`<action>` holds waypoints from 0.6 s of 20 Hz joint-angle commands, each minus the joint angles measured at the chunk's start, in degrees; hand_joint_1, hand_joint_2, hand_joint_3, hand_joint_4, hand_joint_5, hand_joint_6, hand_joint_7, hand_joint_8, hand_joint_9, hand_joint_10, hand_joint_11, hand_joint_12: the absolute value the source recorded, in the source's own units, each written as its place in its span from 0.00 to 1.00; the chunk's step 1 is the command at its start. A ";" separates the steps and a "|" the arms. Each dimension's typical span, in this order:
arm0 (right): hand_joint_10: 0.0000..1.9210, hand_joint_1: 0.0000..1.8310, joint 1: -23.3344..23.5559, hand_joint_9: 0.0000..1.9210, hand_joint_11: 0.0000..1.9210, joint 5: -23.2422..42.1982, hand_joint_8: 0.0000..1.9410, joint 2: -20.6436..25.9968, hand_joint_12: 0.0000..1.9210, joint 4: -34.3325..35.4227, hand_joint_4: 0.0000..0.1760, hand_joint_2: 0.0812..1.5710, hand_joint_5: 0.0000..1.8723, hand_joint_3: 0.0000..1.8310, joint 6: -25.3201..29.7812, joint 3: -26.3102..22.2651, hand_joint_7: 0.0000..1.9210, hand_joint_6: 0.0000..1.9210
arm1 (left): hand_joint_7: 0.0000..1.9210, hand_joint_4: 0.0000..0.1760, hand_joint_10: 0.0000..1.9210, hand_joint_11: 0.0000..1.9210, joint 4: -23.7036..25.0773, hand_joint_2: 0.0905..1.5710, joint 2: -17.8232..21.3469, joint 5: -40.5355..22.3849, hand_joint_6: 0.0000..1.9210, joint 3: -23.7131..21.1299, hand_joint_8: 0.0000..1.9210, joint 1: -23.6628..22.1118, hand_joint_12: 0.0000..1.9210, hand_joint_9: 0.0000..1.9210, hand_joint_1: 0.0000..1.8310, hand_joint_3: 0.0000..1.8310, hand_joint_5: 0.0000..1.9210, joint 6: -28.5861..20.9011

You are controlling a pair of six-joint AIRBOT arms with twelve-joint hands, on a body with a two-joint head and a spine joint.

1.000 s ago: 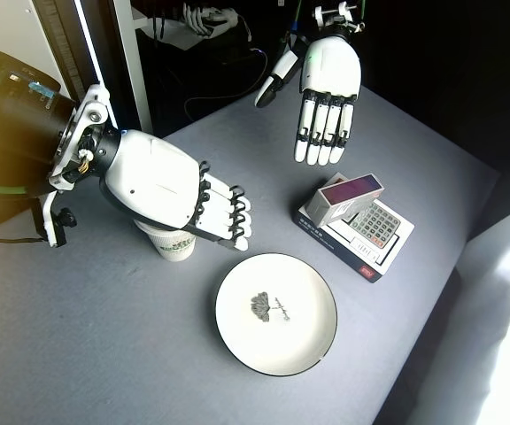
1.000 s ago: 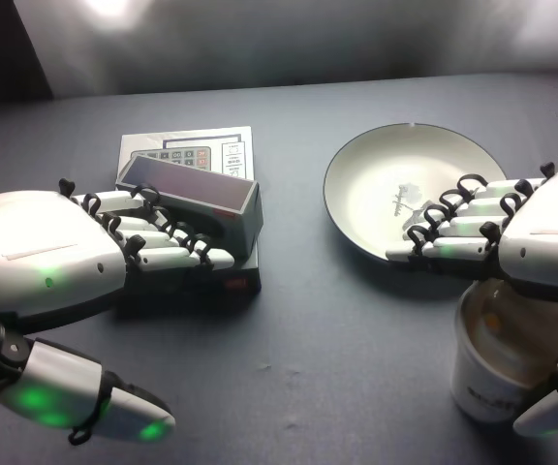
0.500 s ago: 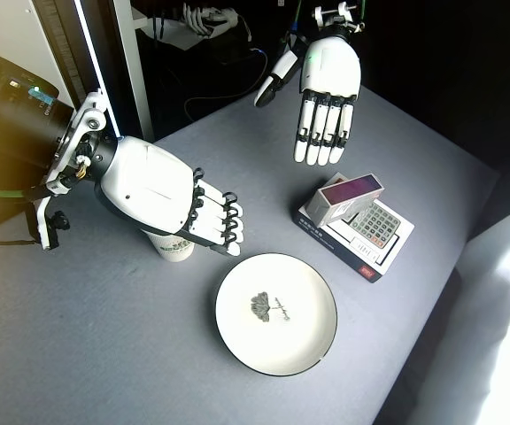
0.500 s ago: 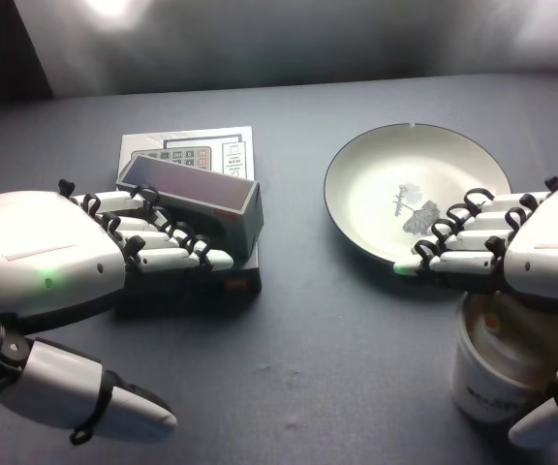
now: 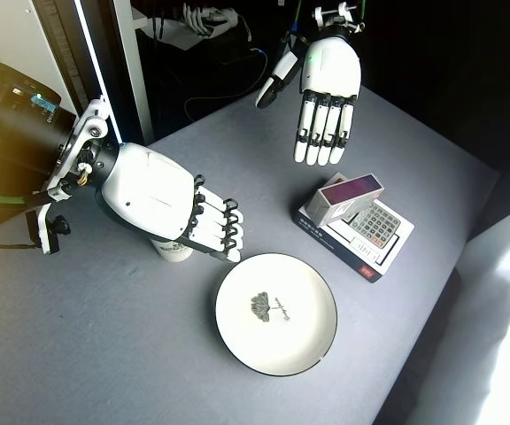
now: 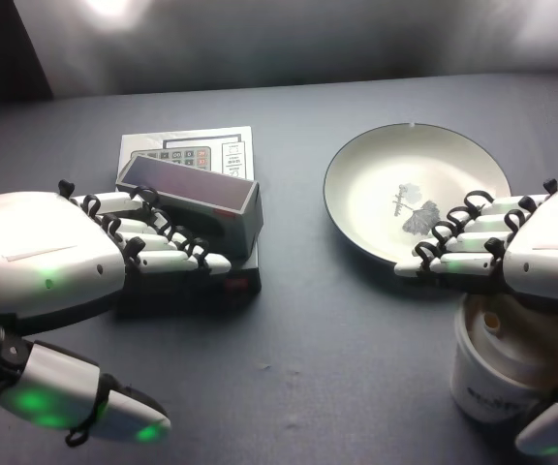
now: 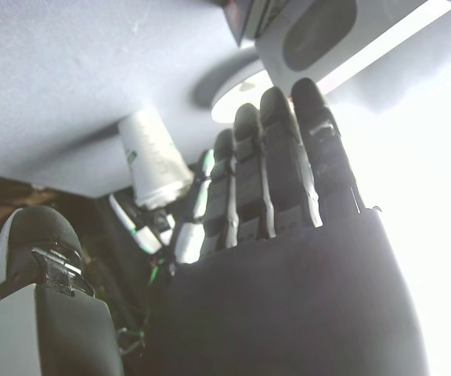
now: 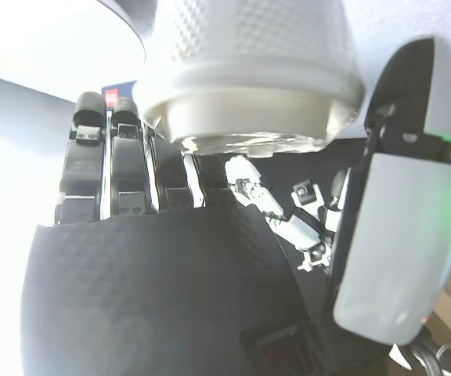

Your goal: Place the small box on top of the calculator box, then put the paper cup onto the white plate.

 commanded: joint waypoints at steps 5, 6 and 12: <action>0.00 0.35 0.14 0.00 0.00 5.48 0.00 0.45 0.08 0.23 0.00 0.48 0.00 0.00 0.39 -0.04 0.00 0.00 | 0.13 0.00 0.00 0.00 -0.84 0.63 0.66 -4.83 0.00 0.04 0.00 -0.64 0.30 0.14 0.17 0.00 0.07 -0.26; 0.00 0.35 0.14 0.00 0.00 5.51 0.00 0.43 0.07 0.23 0.00 0.50 0.00 0.00 0.39 -0.07 0.00 0.00 | 0.13 0.00 0.00 0.00 -0.84 0.62 0.66 -4.75 0.00 0.02 0.00 -0.63 0.33 0.14 0.16 0.00 0.08 -0.26; 0.00 0.55 0.17 0.00 0.00 5.50 0.00 0.43 0.15 0.22 0.00 0.53 0.00 0.00 -0.36 -0.74 0.00 0.00 | 0.12 0.00 0.00 0.00 -0.93 0.62 0.65 -4.44 0.00 0.00 0.00 -0.68 0.34 0.14 0.12 0.00 0.07 -0.26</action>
